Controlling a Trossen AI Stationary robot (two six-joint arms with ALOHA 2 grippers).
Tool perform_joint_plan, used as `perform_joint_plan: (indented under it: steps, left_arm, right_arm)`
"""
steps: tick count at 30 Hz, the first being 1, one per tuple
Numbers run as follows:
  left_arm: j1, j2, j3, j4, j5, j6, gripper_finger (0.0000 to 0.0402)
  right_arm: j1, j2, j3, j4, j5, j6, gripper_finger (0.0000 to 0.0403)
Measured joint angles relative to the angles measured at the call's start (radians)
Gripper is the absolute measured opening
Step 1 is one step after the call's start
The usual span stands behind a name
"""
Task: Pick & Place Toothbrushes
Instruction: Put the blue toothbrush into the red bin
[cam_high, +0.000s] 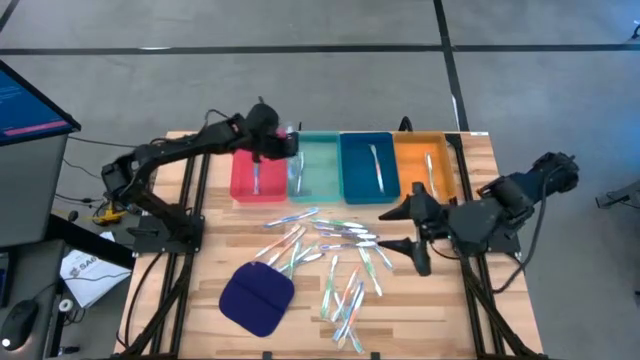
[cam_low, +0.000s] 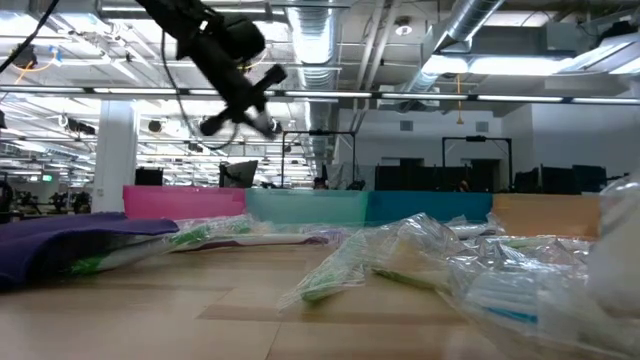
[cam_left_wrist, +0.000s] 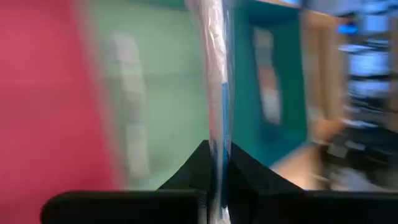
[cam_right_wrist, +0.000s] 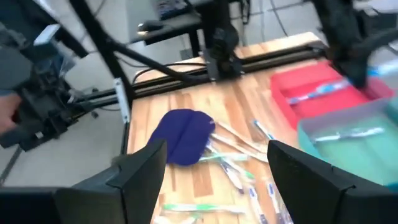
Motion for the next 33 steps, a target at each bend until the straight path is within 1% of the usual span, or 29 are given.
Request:
perform_joint_plan:
  steps: [2, 4, 11, 13, 15, 19, 21, 23, 27, 33]
  left_arm:
    - [0.031, -0.011, 0.0, -0.089, -0.065, 0.034, 0.0012]
    - [0.054, -0.012, 0.0, -0.127, -0.103, 0.06, 0.0012]
    - [0.083, 0.002, -0.01, -0.155, -0.147, 0.092, 0.0012]
    - [0.084, 0.01, -0.044, -0.141, -0.148, 0.096, 0.0012]
    - [0.084, 0.015, -0.108, -0.129, -0.148, 0.095, 0.0012]
    - [0.084, 0.009, -0.237, -0.009, -0.125, 0.076, 0.0012]
    - [0.084, 0.007, -0.278, 0.052, -0.108, 0.068, 0.0012]
    - [0.084, 0.007, -0.301, 0.094, -0.095, 0.053, 0.0012]
    - [0.086, 0.011, -0.314, 0.14, -0.104, 0.053, 0.0012]
    - [0.117, 0.015, -0.314, 0.159, -0.126, 0.095, 0.0012]
  right_arm:
    - [-0.015, 0.016, 0.0, 0.002, 0.002, 0.072, 0.0274]
    - [-0.037, 0.03, -0.001, 0.0, 0.001, 0.112, 0.0274]
    - [-0.12, 0.073, 0.0, 0.01, 0.002, 0.135, 0.0274]
    - [-0.135, 0.085, 0.0, 0.014, 0.001, 0.135, 0.0274]
    - [-0.147, 0.087, -0.002, 0.009, -0.001, 0.135, 0.0274]
    - [-0.165, 0.093, 0.0, 0.022, -0.001, 0.132, 0.0274]
    - [-0.165, 0.094, -0.002, 0.028, 0.001, 0.132, 0.0274]
    - [-0.169, 0.097, 0.001, 0.045, 0.003, 0.131, 0.0274]
    - [-0.182, 0.113, 0.0, 0.069, 0.001, 0.124, 0.0274]
    - [-0.191, 0.123, 0.0, 0.075, -0.001, 0.124, 0.0274]
